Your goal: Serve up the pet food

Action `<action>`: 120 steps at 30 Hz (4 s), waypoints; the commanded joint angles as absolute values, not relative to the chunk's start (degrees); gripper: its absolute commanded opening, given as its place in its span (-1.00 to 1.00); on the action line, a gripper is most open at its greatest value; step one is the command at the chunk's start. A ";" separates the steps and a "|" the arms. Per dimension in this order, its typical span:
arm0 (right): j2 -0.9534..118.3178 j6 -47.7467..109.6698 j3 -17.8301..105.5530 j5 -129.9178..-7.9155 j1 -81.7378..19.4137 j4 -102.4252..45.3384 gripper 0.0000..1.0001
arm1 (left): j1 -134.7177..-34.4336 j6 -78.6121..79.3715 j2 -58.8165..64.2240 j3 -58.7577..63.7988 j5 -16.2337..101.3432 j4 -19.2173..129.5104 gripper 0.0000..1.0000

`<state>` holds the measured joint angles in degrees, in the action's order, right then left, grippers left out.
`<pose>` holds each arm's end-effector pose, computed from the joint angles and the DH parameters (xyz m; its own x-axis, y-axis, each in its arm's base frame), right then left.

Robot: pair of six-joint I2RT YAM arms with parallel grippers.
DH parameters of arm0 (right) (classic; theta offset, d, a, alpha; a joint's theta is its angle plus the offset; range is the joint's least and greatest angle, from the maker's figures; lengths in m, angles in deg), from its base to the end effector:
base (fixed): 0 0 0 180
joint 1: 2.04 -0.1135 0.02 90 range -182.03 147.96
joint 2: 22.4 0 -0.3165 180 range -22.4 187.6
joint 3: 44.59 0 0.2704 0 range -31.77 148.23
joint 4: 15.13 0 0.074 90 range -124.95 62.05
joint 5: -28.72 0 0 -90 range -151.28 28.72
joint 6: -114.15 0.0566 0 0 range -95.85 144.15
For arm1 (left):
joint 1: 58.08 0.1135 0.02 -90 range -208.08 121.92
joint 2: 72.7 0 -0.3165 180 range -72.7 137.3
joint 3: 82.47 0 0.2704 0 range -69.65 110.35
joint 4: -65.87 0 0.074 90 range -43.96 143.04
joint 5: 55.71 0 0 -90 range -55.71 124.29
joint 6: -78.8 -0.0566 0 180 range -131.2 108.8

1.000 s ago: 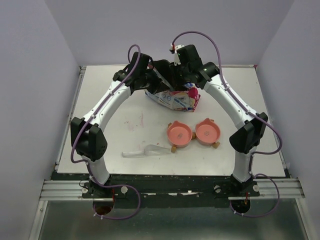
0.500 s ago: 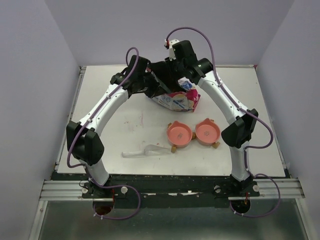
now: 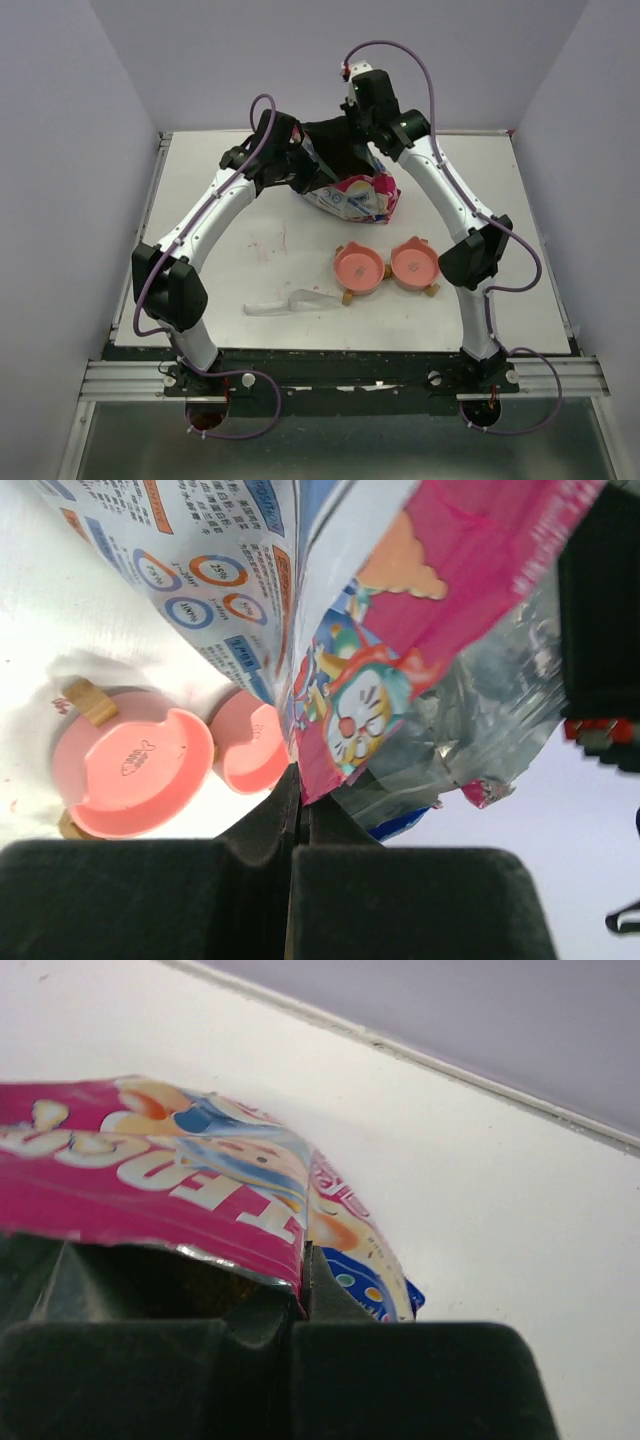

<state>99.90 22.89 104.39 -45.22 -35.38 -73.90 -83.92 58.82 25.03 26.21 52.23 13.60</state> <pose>0.4593 0.2834 0.4342 -0.4364 -0.3124 -0.8438 -0.3420 0.9250 -0.1656 0.3741 -0.2005 0.3941 -0.7884 -0.6116 -0.0655 -0.3457 0.5286 -0.7753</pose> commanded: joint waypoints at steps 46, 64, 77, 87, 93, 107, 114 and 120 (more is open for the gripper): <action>84.91 35.49 84.95 -70.86 -26.29 -63.98 -1.00 | -78.29 26.25 5.72 14.75 58.99 12.87 0.65; 82.90 34.52 84.24 -71.47 -26.29 -63.28 -0.99 | -90.15 11.31 9.65 0.83 46.35 -5.57 0.76; 81.40 33.64 83.54 -71.30 -26.29 -63.02 -0.99 | -99.03 5.77 17.73 -0.66 39.03 0.13 0.80; 80.87 33.20 83.36 -71.21 -26.38 -62.84 -1.00 | -99.65 5.85 18.80 -4.16 45.10 2.59 0.82; 80.70 33.02 82.84 -70.94 -26.29 -62.66 -0.99 | -100.26 6.73 18.17 -6.28 44.84 3.47 0.85; 79.99 33.11 82.31 -71.12 -26.21 -62.58 -0.99 | -97.46 10.95 24.85 -4.71 31.13 7.69 0.29; 79.03 33.29 81.26 -71.30 -26.38 -62.49 -0.99 | -90.25 8.58 30.04 -0.48 30.52 9.27 0.15; 79.03 33.90 82.04 -71.91 -26.38 -62.58 -0.99 | -83.66 4.89 34.52 7.50 29.91 9.10 0.04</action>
